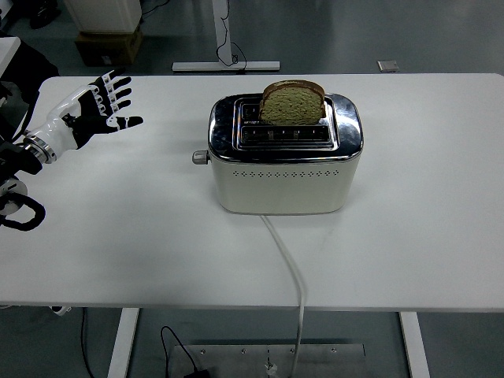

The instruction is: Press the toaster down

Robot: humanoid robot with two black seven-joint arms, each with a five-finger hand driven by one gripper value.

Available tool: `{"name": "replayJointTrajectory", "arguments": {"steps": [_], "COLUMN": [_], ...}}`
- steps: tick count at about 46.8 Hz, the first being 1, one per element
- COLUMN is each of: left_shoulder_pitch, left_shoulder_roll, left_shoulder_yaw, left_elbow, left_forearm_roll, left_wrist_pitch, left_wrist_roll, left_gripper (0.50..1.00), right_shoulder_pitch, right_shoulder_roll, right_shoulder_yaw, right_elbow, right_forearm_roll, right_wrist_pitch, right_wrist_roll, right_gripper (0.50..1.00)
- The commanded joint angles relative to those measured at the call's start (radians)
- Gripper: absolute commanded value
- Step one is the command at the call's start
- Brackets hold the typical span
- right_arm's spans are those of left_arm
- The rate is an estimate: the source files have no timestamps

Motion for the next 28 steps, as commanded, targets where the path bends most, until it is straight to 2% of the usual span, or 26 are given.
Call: {"name": "replayJointTrajectory", "arguments": {"steps": [1, 14, 28], "left_shoulder_pitch": [0.003, 0.049, 0.061], "left_shoulder_roll": [0.012, 0.072, 0.096], "left_shoulder_yaw": [0.0, 0.0, 0.0], "left_elbow": [-0.031, -0.152, -0.184], "left_forearm_roll": [0.047, 0.201, 0.368], "left_wrist_pitch": [-0.001, 0.0, 0.002], "left_wrist_roll": [0.0, -0.002, -0.005], "left_gripper": [1.0, 1.0, 1.0], "right_shoulder_pitch": [0.0, 0.0, 0.0], "right_shoulder_roll": [0.0, 0.0, 0.0], "right_shoulder_yaw": [0.0, 0.001, 0.0], "right_elbow": [0.001, -0.001, -0.001], "right_forearm_roll": [0.0, 0.0, 0.0], "right_wrist_pitch": [0.0, 0.0, 0.0], "right_wrist_roll": [0.0, 0.0, 0.0], "right_gripper": [0.998, 0.998, 0.998]}}
